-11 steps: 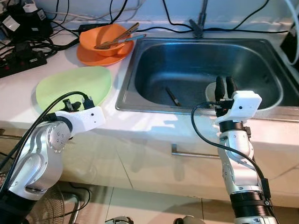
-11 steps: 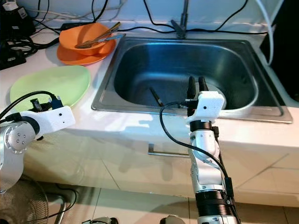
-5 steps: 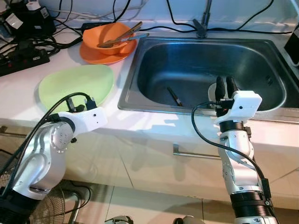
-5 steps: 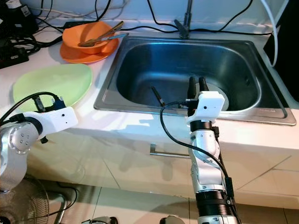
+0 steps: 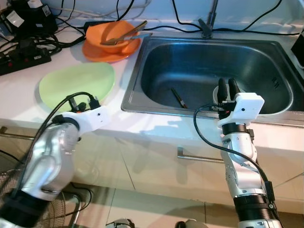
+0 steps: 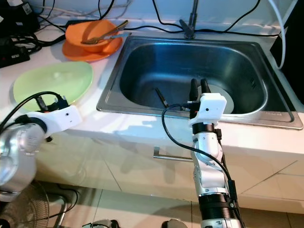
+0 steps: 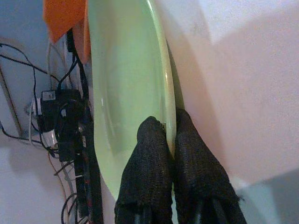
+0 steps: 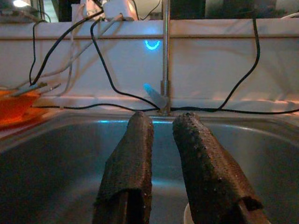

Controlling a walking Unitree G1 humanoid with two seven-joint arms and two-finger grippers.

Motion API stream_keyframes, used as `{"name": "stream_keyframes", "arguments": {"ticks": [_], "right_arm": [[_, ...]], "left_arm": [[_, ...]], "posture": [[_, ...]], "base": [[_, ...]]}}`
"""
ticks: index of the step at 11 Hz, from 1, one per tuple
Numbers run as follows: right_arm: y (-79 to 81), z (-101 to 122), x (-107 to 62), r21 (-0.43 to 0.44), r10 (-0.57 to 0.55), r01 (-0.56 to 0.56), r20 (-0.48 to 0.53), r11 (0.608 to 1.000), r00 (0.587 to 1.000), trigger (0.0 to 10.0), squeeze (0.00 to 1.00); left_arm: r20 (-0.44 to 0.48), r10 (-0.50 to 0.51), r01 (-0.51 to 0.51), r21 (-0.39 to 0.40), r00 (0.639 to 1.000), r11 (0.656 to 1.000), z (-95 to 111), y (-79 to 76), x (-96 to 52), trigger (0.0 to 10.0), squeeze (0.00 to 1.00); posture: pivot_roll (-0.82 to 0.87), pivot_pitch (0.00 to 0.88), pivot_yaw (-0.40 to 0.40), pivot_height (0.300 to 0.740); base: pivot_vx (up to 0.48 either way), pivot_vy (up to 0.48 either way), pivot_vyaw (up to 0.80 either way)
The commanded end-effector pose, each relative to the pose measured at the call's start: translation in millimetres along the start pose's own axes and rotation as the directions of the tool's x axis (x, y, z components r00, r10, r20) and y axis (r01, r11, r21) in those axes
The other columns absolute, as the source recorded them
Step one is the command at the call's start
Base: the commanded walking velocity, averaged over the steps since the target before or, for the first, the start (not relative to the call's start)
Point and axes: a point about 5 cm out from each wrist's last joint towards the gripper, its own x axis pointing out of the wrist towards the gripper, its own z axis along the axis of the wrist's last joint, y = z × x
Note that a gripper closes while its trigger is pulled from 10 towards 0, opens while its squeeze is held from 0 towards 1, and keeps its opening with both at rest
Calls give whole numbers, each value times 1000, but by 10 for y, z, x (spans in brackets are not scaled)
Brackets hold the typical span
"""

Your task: Kitchen organization

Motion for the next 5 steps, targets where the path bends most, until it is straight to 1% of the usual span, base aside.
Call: {"name": "stream_keyframes", "arguments": {"ticks": [1, 2, 4, 5], "right_arm": [[17, 8, 38, 4, 7, -7, 1, 1000, 1000, 10000, 0], [23, 7, 46, 5, 9, -9, 2, 1000, 1000, 10000, 0], [30, 5, 63, 5, 14, -14, 4, 1000, 1000, 10000, 0], [34, 1, 71, 6, 17, -17, 4, 1000, 1000, 10000, 0]], "left_arm": [[-8, 10, -10, -24, 1000, 1000, 0, 9, 22, 10000, 0], [13, 36, -36, -30, 999, 999, 51, 39, 23, 10000, 0], [105, 120, -117, -37, 987, 992, 271, 123, 8, 10000, 0], [159, 155, -147, -60, 975, 987, 411, 145, -8, 10000, 0]], "posture": [[99, 77, 12, 740], [101, 75, 11, 740], [103, 69, 10, 740], [104, 66, 8, 740]], "base": [[0, 0, 0], [0, 0, 0], [0, 0, 0], [0, 0, 0]]}}
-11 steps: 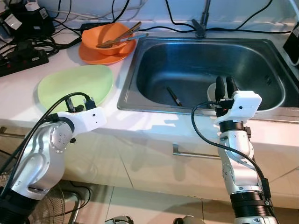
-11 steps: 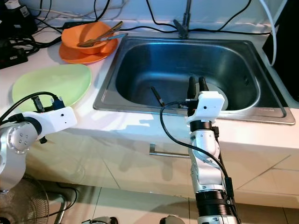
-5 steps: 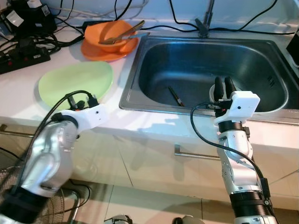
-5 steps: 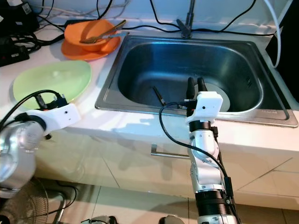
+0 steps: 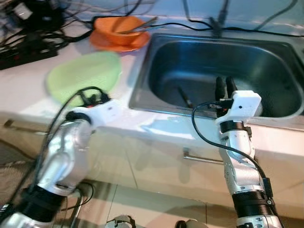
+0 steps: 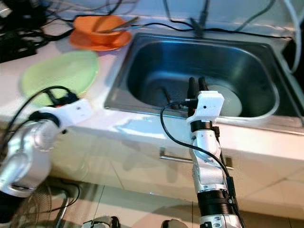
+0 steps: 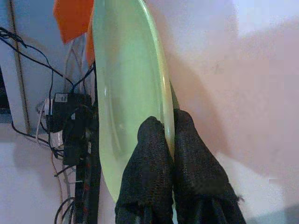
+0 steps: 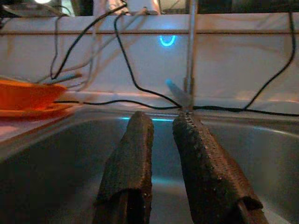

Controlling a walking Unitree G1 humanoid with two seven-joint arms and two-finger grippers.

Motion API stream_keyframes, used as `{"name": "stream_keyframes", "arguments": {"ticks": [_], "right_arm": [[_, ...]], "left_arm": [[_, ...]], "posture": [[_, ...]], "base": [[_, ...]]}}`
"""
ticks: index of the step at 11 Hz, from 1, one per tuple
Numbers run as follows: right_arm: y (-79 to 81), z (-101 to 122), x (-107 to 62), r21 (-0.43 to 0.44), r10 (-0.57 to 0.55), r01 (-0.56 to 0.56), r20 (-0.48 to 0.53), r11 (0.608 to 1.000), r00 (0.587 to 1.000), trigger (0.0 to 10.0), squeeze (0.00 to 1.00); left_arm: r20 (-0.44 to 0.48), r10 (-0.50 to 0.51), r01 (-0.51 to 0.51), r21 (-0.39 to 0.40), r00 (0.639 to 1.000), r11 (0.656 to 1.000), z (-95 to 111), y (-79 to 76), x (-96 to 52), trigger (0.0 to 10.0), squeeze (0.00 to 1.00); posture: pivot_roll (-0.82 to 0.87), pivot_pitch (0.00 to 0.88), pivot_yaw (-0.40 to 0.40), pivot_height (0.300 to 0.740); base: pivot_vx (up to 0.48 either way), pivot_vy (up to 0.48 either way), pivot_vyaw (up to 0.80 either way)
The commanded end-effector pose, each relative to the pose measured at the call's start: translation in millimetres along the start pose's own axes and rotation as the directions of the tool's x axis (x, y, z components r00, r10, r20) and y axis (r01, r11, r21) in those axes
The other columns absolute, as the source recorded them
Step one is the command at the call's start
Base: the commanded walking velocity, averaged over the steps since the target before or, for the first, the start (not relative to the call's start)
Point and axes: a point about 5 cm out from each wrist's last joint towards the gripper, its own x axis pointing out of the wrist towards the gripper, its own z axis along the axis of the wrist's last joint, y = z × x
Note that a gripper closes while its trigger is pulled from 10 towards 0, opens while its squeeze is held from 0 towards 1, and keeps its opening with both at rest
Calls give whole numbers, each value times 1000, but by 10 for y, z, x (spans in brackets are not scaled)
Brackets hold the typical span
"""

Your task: Kitchen organization

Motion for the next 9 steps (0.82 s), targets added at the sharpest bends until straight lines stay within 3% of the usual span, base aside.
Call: {"name": "stream_keyframes", "arguments": {"ticks": [1, 3, 5, 7, 9], "right_arm": [[8, 8, 29, 4, 4, -4, 7, 1000, 1000, 10000, 0], [22, 8, 50, 6, 10, -10, 9, 1000, 1000, 10000, 0], [36, 10, 62, 9, 15, -15, 11, 1000, 1000, 10000, 0], [34, 7, 69, 7, 14, -14, 12, 1000, 1000, 10000, 0], [40, -4, 79, -10, 25, -25, -2, 1000, 1000, 10000, 0]], "left_arm": [[73, 58, -58, 2, 996, 998, 160, 107, -27, 10000, 0], [113, -14, 13, 6, 993, 1000, 239, -42, -78, 10000, 0], [120, -27, 25, 17, 992, 1000, 243, -57, -98, 10000, 0], [163, 21, -26, 32, 986, 999, 319, 28, -81, 10000, 0], [200, 153, -164, 42, 968, 986, 384, 233, -74, 10000, 0]], "posture": [[105, 64, 7, 740], [112, 60, 6, 740], [112, 56, 5, 740], [108, 51, 6, 740], [106, 51, 3, 740]], "base": [[0, 0, 0], [0, 0, 0], [0, 0, 0], [0, 0, 0], [0, 0, 0]]}}
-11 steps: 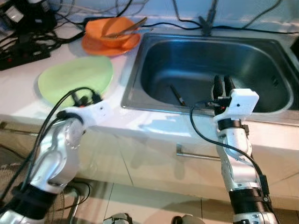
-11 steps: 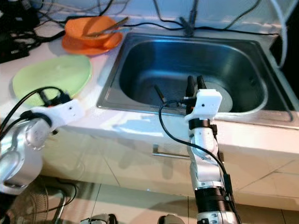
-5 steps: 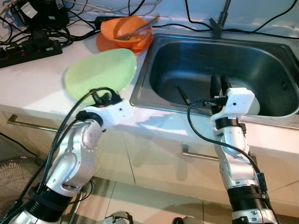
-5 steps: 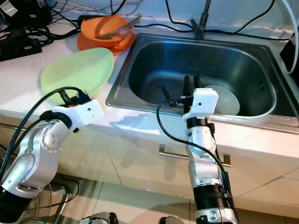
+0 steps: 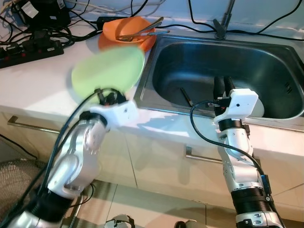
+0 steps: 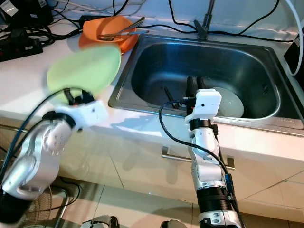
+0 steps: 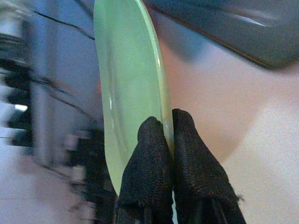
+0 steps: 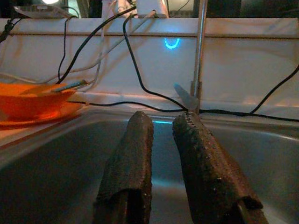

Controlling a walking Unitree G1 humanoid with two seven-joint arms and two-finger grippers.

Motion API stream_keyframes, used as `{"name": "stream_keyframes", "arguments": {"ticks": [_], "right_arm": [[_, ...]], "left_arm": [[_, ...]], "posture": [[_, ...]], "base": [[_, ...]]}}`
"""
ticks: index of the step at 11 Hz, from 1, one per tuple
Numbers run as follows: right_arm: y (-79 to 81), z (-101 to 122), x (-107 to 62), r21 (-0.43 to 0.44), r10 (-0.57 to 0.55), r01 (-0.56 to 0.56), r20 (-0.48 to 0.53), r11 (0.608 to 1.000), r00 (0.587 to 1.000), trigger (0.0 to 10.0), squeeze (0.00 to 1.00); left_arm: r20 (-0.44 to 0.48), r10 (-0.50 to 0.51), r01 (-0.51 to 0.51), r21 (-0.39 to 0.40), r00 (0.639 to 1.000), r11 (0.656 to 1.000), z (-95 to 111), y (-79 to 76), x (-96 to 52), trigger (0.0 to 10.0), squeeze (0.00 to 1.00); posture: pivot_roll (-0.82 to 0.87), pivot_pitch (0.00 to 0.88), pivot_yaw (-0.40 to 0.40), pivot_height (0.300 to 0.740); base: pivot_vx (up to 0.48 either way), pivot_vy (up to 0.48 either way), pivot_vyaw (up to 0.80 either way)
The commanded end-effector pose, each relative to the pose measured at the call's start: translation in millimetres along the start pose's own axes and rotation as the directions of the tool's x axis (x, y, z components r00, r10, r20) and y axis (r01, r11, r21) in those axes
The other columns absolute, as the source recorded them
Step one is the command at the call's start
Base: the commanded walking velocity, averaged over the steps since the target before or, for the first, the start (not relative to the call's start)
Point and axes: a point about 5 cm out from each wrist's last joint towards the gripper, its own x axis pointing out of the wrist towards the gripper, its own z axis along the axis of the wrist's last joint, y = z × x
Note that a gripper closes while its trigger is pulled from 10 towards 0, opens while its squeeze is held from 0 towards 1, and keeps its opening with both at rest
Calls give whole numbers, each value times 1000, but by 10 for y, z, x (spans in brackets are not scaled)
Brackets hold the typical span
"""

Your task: Kitchen organization

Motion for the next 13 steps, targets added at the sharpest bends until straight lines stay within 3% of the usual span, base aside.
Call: {"name": "stream_keyframes", "arguments": {"ticks": [1, 3, 5, 6, 8, 9, 11, 12, 13], "right_arm": [[31, 2, 38, -16, 23, -23, -7, 1000, 1000, 10000, 0], [23, 37, 120, 54, -2, 3, -21, 999, 1000, 10000, 0], [8, 87, 223, 164, -28, 36, -48, 986, 998, 10000, 39], [23, 184, 318, 213, -13, 21, -37, 977, 999, 10000, 1000], [33, 365, 441, 397, 6, 4, -23, 918, 1000, 10000, 1000], [18, 459, 486, 499, 4, 3, -12, 867, 1000, 10000, 1000], [37, 490, 502, 617, 26, 0, -32, 787, 999, 10000, 1000], [68, 498, 503, 689, 53, 2, -60, 725, 997, 10000, 1000], [104, 467, 500, 722, 85, 16, -103, 692, 991, 10000, 0]], "left_arm": [[44, 166, -167, 28, 985, 986, 79, 275, 7, 10000, 0], [142, 240, -247, 32, 960, 969, 229, 403, 21, 10000, 0], [244, 206, -220, 30, 948, 975, 405, 347, 92, 10000, 0], [301, 168, -187, 37, 939, 982, 499, 261, 148, 10000, 0], [356, 128, -154, 46, 926, 987, 590, 170, 191, 10000, 0], [376, 108, -137, 51, 920, 989, 618, 131, 206, 10000, 0], [392, 91, -119, 48, 915, 992, 634, 84, 215, 10000, 0], [403, 81, -111, 51, 911, 993, 639, 58, 214, 10000, 0], [418, 63, -100, 67, 906, 993, 639, 35, 216, 10000, 0]], "posture": [[102, 50, 4, 740], [99, 50, 4, 740], [79, 51, 12, 740], [57, 45, 22, 740], [41, 37, 30, 740], [37, 32, 34, 740], [34, 30, 36, 740], [31, 29, 36, 740], [31, 27, 37, 740]], "base": [[0, 0, 0], [0, 0, 0], [0, 0, 0], [0, 0, 0], [0, 0, 0], [0, 0, 0], [0, 0, 0], [0, 0, 0], [0, 0, 0]]}}
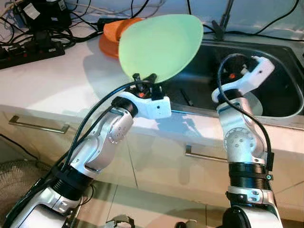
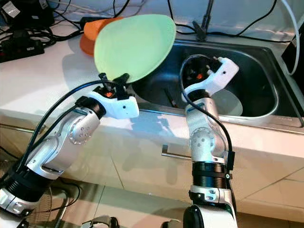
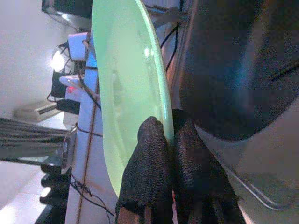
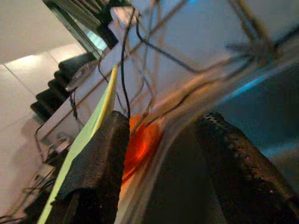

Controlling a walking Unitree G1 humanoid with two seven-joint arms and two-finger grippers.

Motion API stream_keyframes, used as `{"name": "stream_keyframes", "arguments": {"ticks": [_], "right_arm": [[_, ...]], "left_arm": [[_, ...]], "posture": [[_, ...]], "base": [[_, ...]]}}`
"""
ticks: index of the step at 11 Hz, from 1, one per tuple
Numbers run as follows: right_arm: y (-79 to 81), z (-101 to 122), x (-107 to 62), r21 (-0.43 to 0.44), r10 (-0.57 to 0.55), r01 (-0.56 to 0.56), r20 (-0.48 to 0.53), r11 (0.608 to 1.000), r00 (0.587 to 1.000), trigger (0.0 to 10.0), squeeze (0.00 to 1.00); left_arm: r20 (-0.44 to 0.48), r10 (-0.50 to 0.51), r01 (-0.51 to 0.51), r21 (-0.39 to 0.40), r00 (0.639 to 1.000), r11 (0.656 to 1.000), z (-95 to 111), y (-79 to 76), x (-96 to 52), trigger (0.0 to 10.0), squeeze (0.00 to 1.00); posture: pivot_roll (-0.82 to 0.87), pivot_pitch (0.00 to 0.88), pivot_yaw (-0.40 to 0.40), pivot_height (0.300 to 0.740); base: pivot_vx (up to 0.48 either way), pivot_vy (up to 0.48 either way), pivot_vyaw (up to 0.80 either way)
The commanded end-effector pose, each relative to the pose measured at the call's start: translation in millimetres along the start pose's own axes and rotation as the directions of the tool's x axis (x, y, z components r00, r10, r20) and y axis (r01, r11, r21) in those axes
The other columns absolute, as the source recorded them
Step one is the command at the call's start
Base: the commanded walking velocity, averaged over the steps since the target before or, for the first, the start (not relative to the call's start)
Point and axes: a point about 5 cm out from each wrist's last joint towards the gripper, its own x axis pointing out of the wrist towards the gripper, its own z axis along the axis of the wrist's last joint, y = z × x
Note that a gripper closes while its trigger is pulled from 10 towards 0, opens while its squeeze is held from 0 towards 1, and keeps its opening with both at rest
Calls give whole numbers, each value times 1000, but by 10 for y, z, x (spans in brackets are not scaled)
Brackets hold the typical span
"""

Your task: Kitchen organization

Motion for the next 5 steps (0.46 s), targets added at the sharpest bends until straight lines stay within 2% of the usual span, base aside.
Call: {"name": "stream_keyframes", "arguments": {"ticks": [1, 5], "right_arm": [[72, 20, 24, 42, 20, -19, -12, 999, 1000, 10000, 0], [145, -55, 12, 107, 35, -29, -59, 994, 998, 10000, 0]], "left_arm": [[44, 32, -32, 18, 999, 999, 46, 94, 26, 10000, 0], [91, -3, 1, 23, 996, 1000, 92, 35, 25, 10000, 0]], "posture": [[33, 25, 37, 740], [35, 17, 40, 740]], "base": [[0, 0, 0], [0, 0, 0]]}}
